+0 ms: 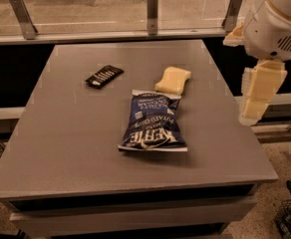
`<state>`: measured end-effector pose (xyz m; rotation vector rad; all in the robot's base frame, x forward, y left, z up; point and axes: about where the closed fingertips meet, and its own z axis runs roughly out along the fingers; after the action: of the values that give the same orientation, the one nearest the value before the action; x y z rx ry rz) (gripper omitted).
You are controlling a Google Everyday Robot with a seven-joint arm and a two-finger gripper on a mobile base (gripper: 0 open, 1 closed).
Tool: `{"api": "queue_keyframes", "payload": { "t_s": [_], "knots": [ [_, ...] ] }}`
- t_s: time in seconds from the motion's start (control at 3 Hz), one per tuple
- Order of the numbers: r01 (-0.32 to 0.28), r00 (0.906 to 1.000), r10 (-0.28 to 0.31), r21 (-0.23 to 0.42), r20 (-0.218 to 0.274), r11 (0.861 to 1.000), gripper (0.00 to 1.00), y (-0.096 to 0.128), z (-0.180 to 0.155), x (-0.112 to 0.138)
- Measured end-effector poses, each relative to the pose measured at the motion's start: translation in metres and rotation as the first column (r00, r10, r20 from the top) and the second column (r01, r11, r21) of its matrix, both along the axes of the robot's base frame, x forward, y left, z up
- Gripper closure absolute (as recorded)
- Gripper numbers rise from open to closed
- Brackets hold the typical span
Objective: Pick sponge
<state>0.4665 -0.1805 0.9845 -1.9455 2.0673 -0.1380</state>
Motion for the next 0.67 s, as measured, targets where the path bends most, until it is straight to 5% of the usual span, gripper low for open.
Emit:
{"api": "queue_keyframes", "payload": {
  "t_s": [0.33, 0.67],
  "knots": [
    [-0.114, 0.9935, 0.114, -0.072, -0.005, 0.991, 0.0, 0.017, 0.004, 0.016],
    [-0.217, 0.976, 0.217, -0.135, -0.013, 0.967, 0.0, 0.026, 0.004, 0.042]
  ]
}}
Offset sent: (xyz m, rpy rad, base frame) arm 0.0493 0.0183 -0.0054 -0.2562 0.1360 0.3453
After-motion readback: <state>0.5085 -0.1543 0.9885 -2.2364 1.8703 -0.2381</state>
